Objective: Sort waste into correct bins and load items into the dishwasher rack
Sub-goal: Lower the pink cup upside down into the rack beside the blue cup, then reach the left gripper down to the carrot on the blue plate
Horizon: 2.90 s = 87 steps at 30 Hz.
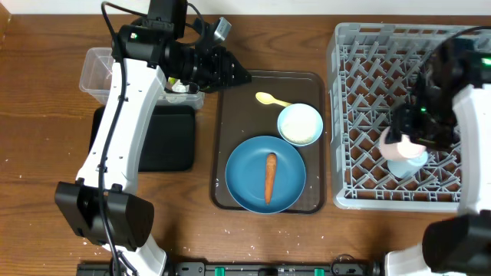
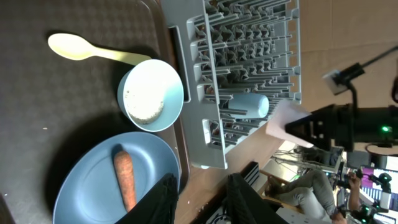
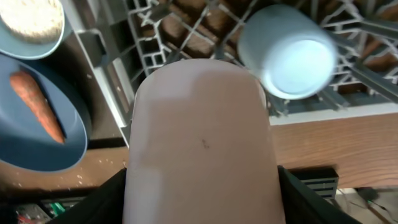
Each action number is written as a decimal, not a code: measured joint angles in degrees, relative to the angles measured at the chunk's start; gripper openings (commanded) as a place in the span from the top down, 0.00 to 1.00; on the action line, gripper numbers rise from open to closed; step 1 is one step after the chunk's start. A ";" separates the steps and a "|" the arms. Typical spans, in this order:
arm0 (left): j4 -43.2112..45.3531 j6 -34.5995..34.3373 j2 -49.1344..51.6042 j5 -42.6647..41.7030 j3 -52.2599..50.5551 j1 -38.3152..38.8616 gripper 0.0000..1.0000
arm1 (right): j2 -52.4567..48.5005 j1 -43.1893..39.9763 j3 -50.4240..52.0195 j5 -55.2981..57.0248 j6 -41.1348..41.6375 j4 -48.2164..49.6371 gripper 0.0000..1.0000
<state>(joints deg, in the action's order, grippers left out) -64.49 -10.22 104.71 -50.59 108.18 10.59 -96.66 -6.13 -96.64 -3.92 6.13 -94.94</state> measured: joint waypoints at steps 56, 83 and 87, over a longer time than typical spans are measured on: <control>-0.09 1.27 -0.02 1.18 0.00 0.00 0.71 | -11.52 5.31 -21.38 2.14 0.31 -2.27 0.32; -0.02 -1.20 -18.23 34.51 -23.65 15.82 0.65 | -10.62 25.11 -20.76 4.42 7.50 6.69 0.08; 10.84 -4.94 -15.98 37.27 -35.21 22.03 0.59 | -10.62 19.78 -20.70 5.79 8.37 6.27 0.08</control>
<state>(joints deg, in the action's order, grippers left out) -53.65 -15.16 88.73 -13.32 72.97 32.62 -107.28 13.65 -117.34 1.87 14.50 -88.66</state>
